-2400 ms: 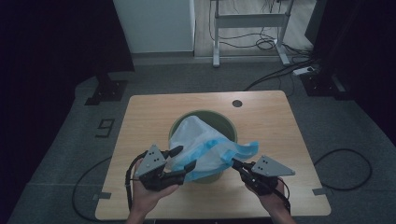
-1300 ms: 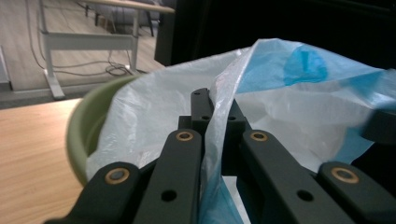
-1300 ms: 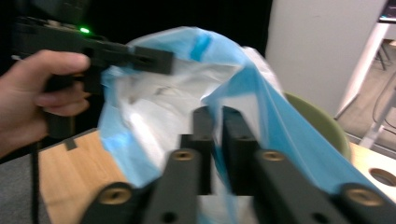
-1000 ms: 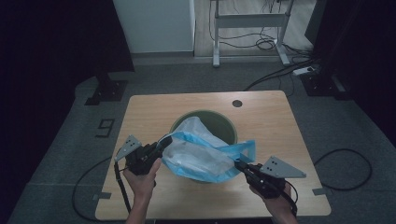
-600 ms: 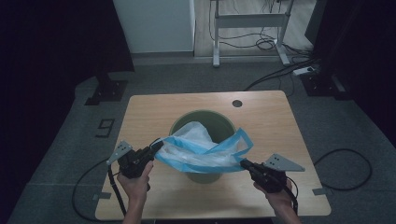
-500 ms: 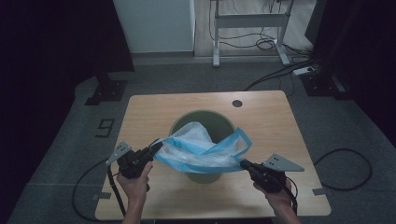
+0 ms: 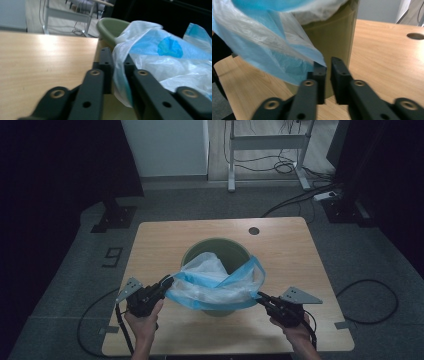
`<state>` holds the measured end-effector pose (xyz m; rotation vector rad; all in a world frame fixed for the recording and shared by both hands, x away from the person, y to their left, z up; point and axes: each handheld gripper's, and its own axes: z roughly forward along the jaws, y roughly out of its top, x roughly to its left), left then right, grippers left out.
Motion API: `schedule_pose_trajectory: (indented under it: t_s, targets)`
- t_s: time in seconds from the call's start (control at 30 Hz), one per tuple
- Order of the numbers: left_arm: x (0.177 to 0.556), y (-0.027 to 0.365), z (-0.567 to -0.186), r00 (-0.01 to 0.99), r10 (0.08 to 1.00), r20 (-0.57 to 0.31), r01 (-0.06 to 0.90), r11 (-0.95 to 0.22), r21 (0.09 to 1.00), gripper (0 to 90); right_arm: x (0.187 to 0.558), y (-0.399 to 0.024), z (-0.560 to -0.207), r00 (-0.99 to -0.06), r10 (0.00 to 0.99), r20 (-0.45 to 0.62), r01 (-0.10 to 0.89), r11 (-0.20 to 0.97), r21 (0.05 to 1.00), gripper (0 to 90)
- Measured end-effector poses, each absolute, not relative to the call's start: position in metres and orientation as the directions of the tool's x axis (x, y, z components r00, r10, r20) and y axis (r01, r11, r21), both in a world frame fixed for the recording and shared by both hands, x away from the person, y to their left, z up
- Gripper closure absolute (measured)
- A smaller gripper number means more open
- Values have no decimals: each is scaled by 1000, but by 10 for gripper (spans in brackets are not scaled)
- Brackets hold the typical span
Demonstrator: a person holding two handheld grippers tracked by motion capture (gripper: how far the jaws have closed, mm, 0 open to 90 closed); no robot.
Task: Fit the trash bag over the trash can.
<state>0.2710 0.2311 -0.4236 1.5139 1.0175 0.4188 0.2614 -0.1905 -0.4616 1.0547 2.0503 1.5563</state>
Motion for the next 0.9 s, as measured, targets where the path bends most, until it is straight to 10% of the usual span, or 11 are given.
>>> schedule_pose_trajectory:
  t_s: [0.1,0.3,0.63,0.9]
  targets:
    - [262,229,-412,585,785,-205,306,21,952,460,252,-193,-451,-645,754,123,299,100,949,539]
    - [251,227,-396,646,755,-118,254,-67,965,160,239,-199,-432,-654,752,79,240,108,965,468]
    - [235,212,-366,754,655,-40,193,-163,968,60,243,-196,-423,-653,754,72,238,113,965,490]
    - [253,186,-351,769,639,15,182,-241,953,145,245,-191,-416,-654,754,58,226,122,967,502]
